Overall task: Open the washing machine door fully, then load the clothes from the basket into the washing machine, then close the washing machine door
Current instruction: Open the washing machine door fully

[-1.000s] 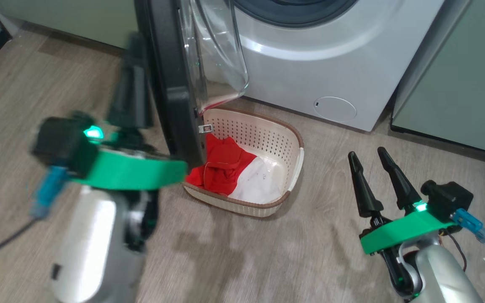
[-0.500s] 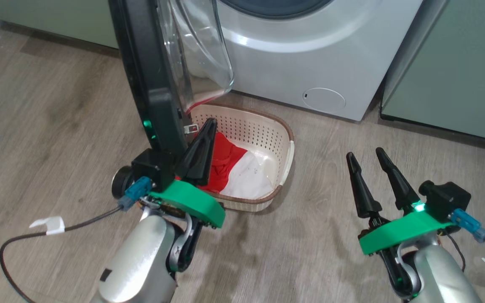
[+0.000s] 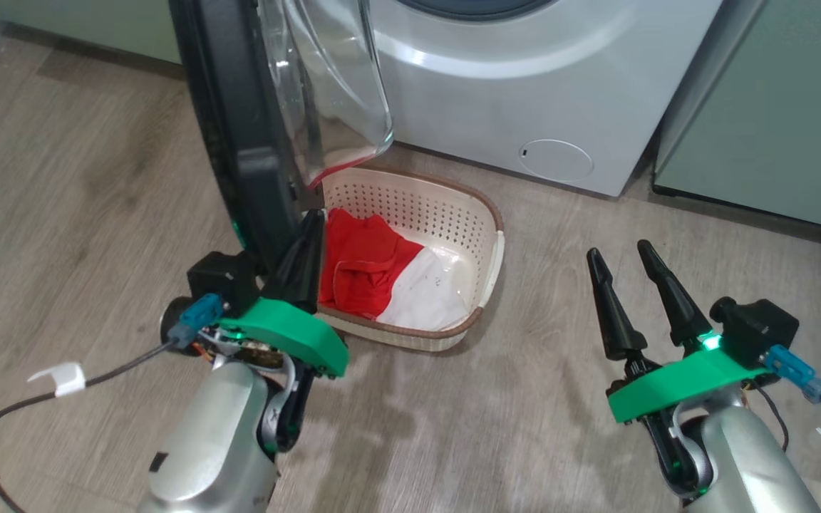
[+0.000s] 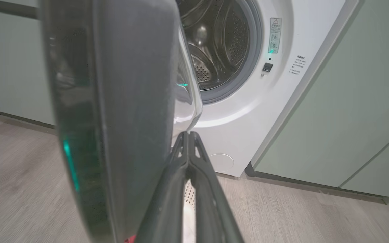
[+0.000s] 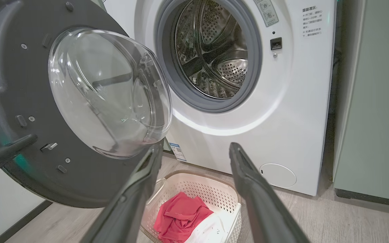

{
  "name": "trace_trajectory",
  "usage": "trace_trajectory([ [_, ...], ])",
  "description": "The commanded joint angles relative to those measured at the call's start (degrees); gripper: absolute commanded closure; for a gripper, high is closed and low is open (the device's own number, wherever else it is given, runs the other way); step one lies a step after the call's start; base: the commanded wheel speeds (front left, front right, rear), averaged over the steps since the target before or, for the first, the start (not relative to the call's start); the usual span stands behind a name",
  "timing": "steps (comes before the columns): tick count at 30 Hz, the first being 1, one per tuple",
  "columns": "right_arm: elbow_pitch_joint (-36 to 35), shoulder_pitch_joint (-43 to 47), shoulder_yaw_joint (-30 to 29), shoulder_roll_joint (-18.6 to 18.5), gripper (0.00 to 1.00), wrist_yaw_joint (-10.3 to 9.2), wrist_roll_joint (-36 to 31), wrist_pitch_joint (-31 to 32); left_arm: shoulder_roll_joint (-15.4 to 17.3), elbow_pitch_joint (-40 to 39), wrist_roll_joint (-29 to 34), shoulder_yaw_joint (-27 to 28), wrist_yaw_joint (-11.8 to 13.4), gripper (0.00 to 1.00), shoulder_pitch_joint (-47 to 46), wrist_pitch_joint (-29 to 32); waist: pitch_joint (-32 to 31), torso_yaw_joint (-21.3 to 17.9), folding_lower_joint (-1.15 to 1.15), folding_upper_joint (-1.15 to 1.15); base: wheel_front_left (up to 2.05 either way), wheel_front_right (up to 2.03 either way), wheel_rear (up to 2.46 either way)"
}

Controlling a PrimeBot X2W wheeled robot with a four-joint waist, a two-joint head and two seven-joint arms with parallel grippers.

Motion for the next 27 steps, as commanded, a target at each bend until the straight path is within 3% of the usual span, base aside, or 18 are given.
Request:
trace_trajectory([
  [1, -1.7, -1.6, 1.2, 0.3, 0.00, 0.01, -0.4, -0.5, 0.8, -1.3, 0.3, 3.0, -0.1, 1.00, -2.3, -0.3, 0.1, 0.3, 0.00, 0.00, 0.00, 0.00, 0.00],
  [10, -1.7, -2.2, 1.6, -0.4, 0.00, 0.01, -0.8, -0.5, 0.8, -0.5, 1.0, 7.4, -0.3, 1.00, -2.9, -0.3, 1.8, 2.8, 0.00, 0.00, 0.00, 0.00, 0.00],
  [17, -2.1, -2.4, 2.2, -1.5, 0.00, 0.01, -1.1, 0.0, 0.8, -0.8, 2.8, 14.3, -0.9, 1.00, -3.6, -0.3, 3.8, 4.6, 0.00, 0.00, 0.00, 0.00, 0.00],
  [27, -5.8, -3.8, 1.9, -4.3, 0.00, 0.01, -2.1, 2.8, 0.9, 1.6, 8.0, 28.1, -4.9, 1.00, -8.5, -0.3, 10.1, 5.4, 0.00, 0.00, 0.00, 0.00, 0.00],
])
